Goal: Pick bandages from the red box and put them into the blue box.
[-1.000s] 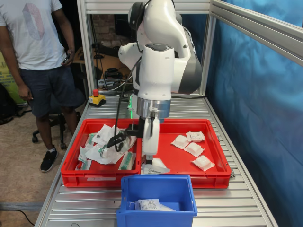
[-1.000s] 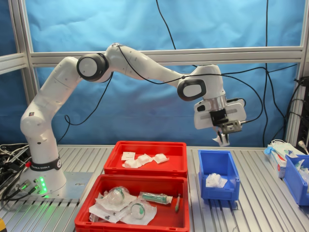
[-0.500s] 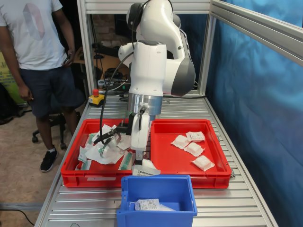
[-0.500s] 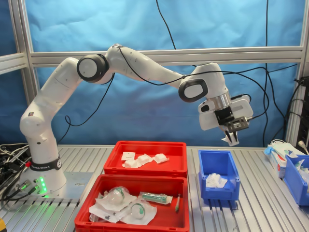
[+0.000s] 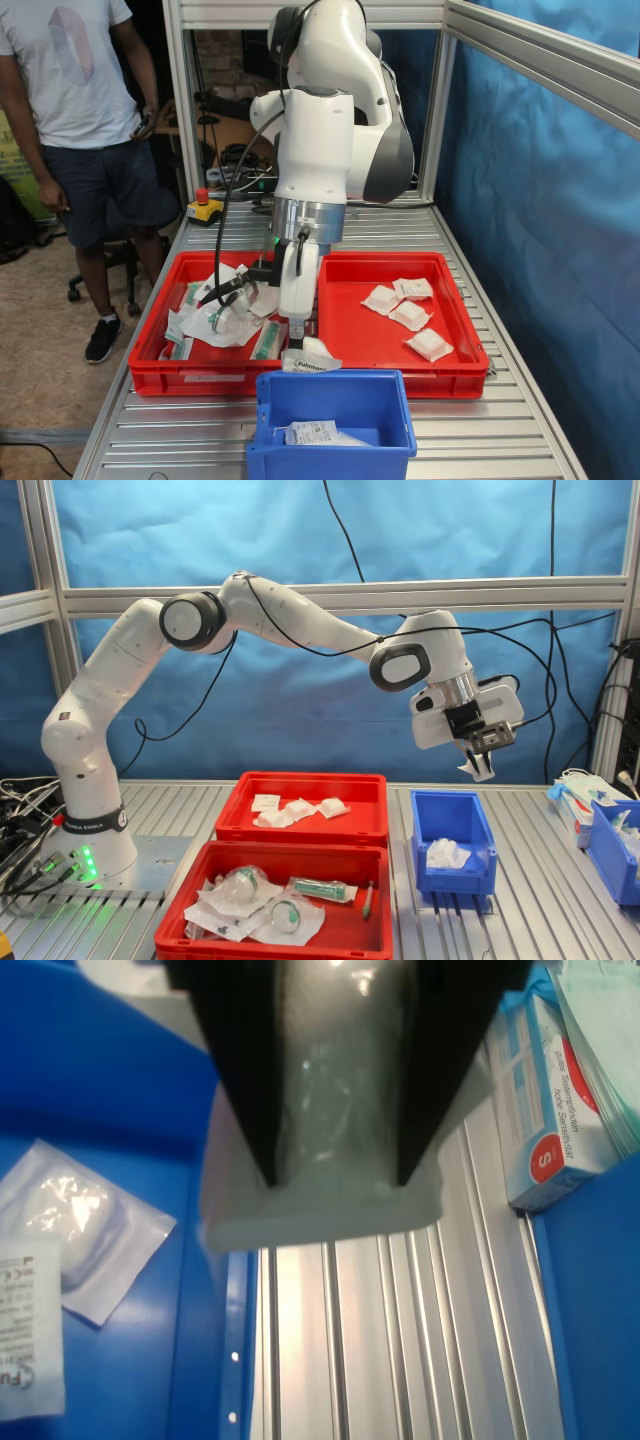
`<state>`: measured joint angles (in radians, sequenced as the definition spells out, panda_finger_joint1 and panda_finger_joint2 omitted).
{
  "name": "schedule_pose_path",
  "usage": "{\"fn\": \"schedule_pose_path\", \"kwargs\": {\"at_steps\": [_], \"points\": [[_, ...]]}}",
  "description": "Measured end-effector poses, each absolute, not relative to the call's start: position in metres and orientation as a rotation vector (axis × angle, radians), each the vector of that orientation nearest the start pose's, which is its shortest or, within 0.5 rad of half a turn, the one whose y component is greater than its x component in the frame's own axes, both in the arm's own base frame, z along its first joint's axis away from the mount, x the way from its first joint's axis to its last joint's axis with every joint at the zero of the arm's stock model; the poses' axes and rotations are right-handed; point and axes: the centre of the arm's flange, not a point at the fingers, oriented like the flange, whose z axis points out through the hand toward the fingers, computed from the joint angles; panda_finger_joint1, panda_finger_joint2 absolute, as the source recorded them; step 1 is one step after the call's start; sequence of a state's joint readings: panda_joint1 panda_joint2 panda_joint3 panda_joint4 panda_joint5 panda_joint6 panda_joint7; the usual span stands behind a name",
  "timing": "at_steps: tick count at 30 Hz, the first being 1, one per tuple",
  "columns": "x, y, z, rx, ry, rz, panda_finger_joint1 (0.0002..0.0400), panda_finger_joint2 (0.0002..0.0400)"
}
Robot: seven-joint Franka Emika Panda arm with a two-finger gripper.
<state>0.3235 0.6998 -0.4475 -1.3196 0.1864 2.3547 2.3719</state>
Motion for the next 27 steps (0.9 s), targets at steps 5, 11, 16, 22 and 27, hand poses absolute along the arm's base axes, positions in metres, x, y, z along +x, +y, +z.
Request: {"fn": "schedule_pose_path", "kwargs": {"at_steps": [5, 11, 16, 22, 27], "points": [[0.765, 0.004, 0.393, -0.958, 2.631, -0.377, 0.0076, 0.0076], [0.765, 0.011, 0.393, -0.970, 2.626, -0.375, 0.0076, 0.0076], [0.765, 0.014, 0.393, -0.975, 2.624, -0.374, 0.0087, 0.0087], [0.765, 0.018, 0.393, -0.981, 2.621, -0.373, 0.0186, 0.0186], [0.765, 0.020, 0.393, -0.985, 2.619, -0.372, 0.0236, 0.0236]]}}
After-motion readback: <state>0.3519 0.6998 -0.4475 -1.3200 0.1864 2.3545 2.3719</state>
